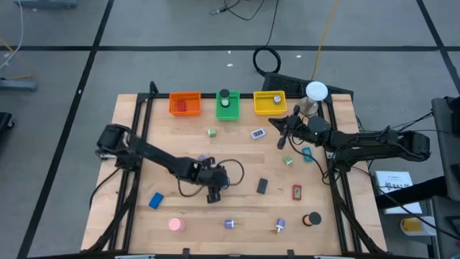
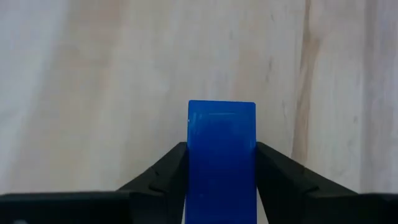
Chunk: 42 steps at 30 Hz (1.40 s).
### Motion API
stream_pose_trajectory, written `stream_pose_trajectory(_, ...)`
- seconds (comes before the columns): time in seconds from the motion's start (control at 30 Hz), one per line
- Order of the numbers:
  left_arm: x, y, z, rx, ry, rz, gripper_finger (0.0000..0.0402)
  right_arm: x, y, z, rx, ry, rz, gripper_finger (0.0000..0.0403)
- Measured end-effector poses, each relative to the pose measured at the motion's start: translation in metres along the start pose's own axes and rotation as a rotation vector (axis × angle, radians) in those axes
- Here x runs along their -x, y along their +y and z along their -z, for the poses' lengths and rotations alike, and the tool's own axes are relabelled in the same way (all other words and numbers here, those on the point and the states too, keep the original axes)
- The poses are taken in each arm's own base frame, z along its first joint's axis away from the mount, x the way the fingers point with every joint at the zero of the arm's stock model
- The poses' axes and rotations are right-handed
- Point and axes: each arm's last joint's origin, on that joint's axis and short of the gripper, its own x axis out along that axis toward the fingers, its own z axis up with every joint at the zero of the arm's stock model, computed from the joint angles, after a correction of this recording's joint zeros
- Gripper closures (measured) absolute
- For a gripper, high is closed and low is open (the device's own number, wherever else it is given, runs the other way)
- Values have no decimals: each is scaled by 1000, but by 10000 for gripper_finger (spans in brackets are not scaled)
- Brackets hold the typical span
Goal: Pick & Place Office items
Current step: Put the right blue digital clock into the orange bin
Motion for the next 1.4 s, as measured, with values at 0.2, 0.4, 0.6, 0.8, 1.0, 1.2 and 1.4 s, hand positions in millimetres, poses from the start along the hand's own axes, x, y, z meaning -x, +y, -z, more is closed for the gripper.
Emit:
stream_pose_trajectory(0.2,65,37,-15,135,-47,-70,247,0,0,1,1,8,-1,399)
stream_pose_trajectory(0.4,134,89,-1,455,-54,-332,240,0,0,3,3,36,-4,399)
stream_pose_trajectory(0.6,140,127,34,773,-31,-459,244,0,0,4,4,44,-4,399)
stream_pose_trajectory(0.8,100,147,78,993,12,-455,237,0,0,4,4,44,-4,399)
stream_pose_trajectory(1.0,77,161,102,1145,-68,-447,234,0,0,4,4,44,-4,399)
stream_pose_trajectory(1.2,76,166,107,1146,-58,-466,232,0,0,4,5,44,-4,399)
stream_pose_trajectory(1.4,75,168,108,1141,-43,-478,207,0,0,4,7,44,-4,399)
